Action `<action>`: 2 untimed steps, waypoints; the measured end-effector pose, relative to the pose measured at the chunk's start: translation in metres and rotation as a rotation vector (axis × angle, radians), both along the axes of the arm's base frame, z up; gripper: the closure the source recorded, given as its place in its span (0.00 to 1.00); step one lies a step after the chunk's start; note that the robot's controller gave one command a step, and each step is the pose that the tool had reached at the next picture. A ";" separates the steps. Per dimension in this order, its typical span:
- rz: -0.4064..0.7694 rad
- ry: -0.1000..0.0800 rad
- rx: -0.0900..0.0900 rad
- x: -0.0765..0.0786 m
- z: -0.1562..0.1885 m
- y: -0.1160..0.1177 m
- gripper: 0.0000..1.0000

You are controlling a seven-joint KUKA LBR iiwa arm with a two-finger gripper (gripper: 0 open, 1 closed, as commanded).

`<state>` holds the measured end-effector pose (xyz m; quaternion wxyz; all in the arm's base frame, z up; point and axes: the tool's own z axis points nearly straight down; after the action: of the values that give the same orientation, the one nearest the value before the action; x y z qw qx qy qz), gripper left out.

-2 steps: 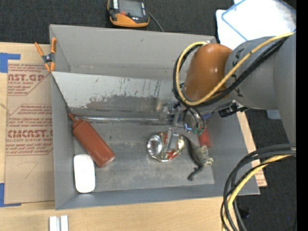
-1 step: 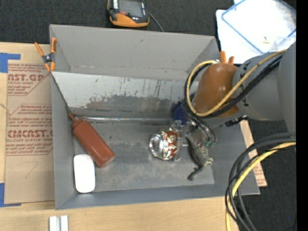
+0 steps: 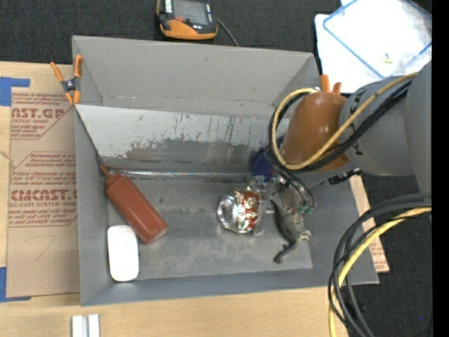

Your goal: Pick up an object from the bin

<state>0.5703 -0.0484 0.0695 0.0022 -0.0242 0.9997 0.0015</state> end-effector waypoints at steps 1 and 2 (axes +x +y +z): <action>0.005 0.000 0.000 -0.003 0.000 -0.002 0.00; 0.005 -0.002 0.000 -0.003 0.000 -0.001 1.00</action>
Offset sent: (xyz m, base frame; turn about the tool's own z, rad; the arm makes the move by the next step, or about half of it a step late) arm 0.0000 0.0000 0.0000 0.0000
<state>0.5676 -0.0498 0.0698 0.0030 -0.0268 0.9996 0.0016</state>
